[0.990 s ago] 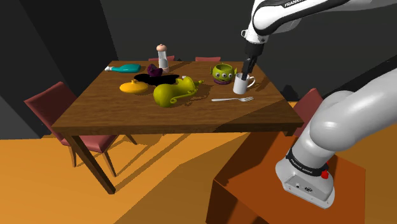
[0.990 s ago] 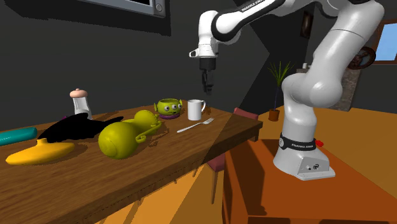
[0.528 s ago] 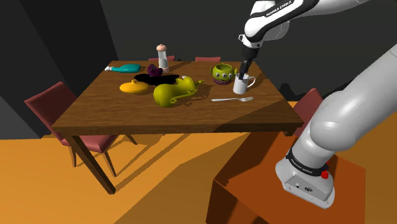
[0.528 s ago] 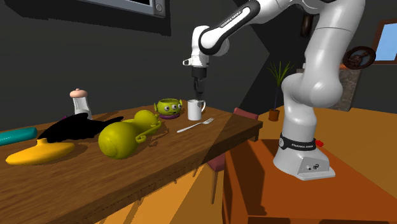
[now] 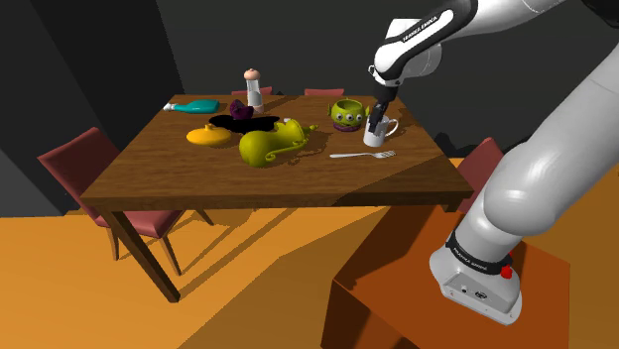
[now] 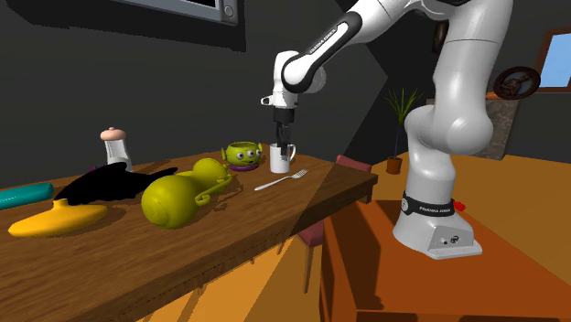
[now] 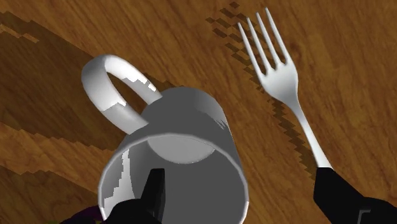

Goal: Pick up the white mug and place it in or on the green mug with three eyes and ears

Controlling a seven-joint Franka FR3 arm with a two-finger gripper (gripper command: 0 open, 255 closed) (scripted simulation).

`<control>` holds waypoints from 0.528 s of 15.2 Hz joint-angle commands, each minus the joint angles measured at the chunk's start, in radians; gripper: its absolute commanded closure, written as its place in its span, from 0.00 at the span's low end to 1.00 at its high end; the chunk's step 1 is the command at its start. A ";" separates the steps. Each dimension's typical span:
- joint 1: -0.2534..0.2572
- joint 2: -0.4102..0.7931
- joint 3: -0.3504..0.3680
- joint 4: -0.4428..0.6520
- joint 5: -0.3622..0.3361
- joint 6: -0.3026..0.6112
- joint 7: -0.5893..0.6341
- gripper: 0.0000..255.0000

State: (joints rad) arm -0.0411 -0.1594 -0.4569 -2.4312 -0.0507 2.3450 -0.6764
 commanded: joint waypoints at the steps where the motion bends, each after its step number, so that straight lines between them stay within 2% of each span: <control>1: 0.001 0.009 -0.002 -0.002 0.005 0.011 -0.005 0.00; 7: 0.001 0.009 -0.002 -0.002 0.005 0.011 -0.005 0.00; 8: 0.001 0.009 -0.002 -0.002 0.005 0.011 -0.005 1.00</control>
State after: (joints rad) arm -0.0402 -0.1500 -0.4589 -2.4334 -0.0457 2.3562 -0.6810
